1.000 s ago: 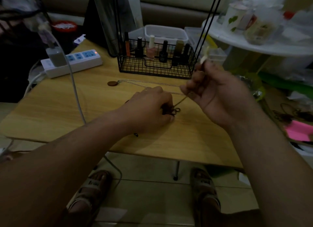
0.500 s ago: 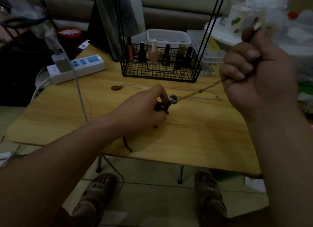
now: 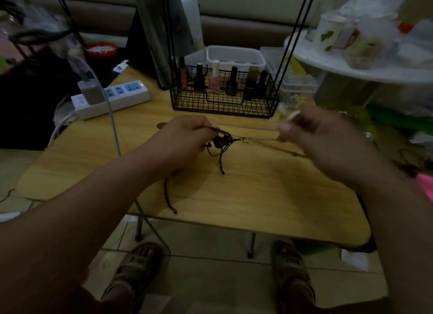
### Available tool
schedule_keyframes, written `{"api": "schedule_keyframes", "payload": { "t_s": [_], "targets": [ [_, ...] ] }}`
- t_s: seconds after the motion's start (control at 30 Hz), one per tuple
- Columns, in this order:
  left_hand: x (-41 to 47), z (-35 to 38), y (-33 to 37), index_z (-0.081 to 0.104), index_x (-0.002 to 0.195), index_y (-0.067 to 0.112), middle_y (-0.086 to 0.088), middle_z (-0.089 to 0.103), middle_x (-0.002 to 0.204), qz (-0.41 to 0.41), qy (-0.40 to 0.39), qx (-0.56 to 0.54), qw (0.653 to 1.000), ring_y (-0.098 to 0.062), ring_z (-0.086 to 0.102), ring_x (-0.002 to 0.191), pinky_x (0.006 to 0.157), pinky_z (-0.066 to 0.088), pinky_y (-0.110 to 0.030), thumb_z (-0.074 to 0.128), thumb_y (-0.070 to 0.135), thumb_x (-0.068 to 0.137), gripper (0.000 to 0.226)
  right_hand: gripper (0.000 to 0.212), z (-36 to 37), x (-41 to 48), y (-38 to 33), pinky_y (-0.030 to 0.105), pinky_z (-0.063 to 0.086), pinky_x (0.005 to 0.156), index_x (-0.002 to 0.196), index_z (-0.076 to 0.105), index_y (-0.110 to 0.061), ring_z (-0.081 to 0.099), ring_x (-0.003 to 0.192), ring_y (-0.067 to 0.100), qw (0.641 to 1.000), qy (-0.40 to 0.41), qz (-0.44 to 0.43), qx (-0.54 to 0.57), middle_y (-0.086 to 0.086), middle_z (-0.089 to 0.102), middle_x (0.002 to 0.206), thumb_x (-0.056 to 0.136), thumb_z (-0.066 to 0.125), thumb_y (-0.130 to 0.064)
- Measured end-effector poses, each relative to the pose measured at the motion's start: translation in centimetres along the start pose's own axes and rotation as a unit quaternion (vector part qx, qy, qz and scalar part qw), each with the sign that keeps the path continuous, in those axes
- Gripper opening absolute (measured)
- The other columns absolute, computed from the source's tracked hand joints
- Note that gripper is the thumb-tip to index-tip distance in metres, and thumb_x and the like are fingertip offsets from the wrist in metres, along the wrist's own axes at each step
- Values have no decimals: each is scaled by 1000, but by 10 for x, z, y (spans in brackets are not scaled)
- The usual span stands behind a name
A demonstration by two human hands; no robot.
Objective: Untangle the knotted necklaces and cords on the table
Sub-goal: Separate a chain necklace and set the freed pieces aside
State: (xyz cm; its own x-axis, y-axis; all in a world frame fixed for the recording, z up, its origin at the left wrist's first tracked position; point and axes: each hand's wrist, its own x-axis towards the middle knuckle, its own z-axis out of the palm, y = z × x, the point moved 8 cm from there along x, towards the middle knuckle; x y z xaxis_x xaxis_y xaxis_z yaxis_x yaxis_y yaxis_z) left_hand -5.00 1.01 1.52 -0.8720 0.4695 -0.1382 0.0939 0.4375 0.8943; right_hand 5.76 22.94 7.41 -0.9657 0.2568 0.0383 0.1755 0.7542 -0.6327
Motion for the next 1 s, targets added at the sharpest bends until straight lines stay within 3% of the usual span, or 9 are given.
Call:
{"api": "schedule_keyframes", "payload": {
  "t_s": [0.07, 0.13, 0.27, 0.43, 0.53, 0.67, 0.83, 0.93, 1.0],
  "targets": [
    [0, 0, -1, 73, 95, 19, 6, 48, 59, -20, 2, -94, 995, -9, 37, 49, 47, 28, -27, 58, 30, 105, 21, 17, 25, -4, -2, 35, 52, 80, 98, 69, -30, 66, 83, 5, 994, -106, 0, -32, -11, 76, 89, 101, 58, -43],
    [1, -3, -2, 70, 90, 17, 4, 46, 60, -28, 22, -124, 992, -9, 38, 48, 45, 29, -25, 59, 28, 105, 22, 22, 35, -9, -4, 33, 50, 75, 93, 73, -24, 64, 69, 2, 984, -176, 4, 0, -8, 76, 77, 99, 62, -42],
    [2, -18, 1, 66, 89, 12, 4, 51, 62, 5, 105, -17, 994, -10, 43, 50, 47, 34, -24, 63, 36, 102, 28, 35, 16, -9, -4, 23, 34, 47, 83, 77, -15, 39, 48, 11, 976, -146, -16, 163, 2, 49, 55, 79, 70, -48],
    [-2, -12, 6, 63, 94, 27, 9, 64, 92, 50, 115, 168, 978, -6, 57, 76, 57, 40, -26, 63, 31, 101, 8, 26, -3, -7, -2, 31, 13, 49, 81, 78, -17, 25, 41, 8, 910, -113, -15, 399, -4, 32, 46, 74, 71, -42],
    [-4, -5, 7, 63, 96, 30, 10, 66, 100, 65, 104, 212, 969, -5, 60, 84, 63, 47, -26, 62, 26, 99, 5, 31, 0, -6, -6, 27, 12, 44, 89, 73, -15, 24, 38, 5, 874, -134, -36, 465, -8, 34, 44, 76, 78, -43],
    [-4, 3, 9, 63, 98, 29, 10, 63, 101, 65, 63, 239, 967, -7, 60, 81, 60, 47, -27, 64, 24, 98, 5, 18, 9, -4, -10, 27, 11, 43, 91, 68, -15, 23, 39, 5, 857, -137, -27, 495, -7, 36, 48, 93, 61, -32],
    [-7, 17, 15, 70, 91, 26, 13, 66, 85, 57, -32, 181, 981, -1, 60, 72, 56, 42, -20, 67, 34, 99, 12, 20, 27, -2, -16, 31, 9, 49, 93, 68, -17, 11, 49, 16, 873, -141, 3, 466, -2, 42, 55, 92, 60, -35],
    [-11, 23, 16, 72, 92, 28, 11, 72, 81, 56, -84, 179, 979, 6, 64, 69, 55, 45, -11, 69, 28, 97, 5, 24, 33, 0, -15, 27, 13, 45, 97, 66, -14, 25, 44, 9, 882, -134, 23, 451, 1, 54, 62, 95, 58, -36],
    [-14, 25, 15, 71, 97, 32, 12, 70, 95, 74, -99, 234, 964, 1, 64, 84, 70, 49, -17, 71, 26, 93, 8, 25, 39, 2, -13, 23, 20, 43, 101, 67, -10, 33, 45, 9, 885, -126, 36, 446, 5, 64, 70, 100, 55, -33]
  ]
}}
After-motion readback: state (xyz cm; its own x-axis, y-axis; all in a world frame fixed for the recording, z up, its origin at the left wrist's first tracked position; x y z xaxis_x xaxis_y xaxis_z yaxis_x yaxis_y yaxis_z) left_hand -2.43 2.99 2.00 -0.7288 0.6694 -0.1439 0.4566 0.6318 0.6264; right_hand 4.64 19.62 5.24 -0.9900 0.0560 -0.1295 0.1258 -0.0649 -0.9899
